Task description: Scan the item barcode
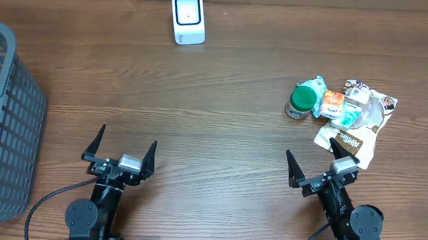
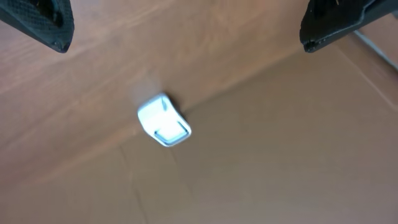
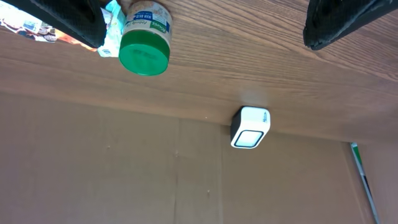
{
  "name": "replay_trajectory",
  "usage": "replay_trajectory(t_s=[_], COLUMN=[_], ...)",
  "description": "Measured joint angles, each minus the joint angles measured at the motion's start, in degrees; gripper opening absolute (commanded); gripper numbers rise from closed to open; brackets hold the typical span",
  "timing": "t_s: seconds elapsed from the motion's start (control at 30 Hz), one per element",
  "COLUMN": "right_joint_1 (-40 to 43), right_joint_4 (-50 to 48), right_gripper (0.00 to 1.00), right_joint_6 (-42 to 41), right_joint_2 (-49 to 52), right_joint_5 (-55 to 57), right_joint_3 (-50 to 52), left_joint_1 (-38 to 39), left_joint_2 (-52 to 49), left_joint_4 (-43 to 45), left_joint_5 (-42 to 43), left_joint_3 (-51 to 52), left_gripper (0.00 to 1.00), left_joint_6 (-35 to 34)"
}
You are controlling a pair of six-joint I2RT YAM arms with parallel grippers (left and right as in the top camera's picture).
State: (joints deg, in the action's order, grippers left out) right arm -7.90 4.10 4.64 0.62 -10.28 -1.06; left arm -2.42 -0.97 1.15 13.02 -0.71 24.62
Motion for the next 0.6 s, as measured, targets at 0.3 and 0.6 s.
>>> replay_trajectory(t_s=[0.3,0.6], right_joint_1=[0.00,0.00], right_joint_4=[0.02,-0.02], right_gripper=[1.00,1.00], right_joint_6=[-0.02,-0.02], right_joint_2=[0.00,0.00], right_joint_5=[-0.02,0.00], right_joint_3=[0.00,0.00], left_joint_1=[0.00,0.00], left_joint_2=[0.11,0.11], left_joint_4=[-4.50,-4.50], left_joint_5=[-1.73,-1.95], left_joint_3=[0.20,0.20], left_gripper=[0.99,1.00], left_joint_6=[-2.16,-2.62])
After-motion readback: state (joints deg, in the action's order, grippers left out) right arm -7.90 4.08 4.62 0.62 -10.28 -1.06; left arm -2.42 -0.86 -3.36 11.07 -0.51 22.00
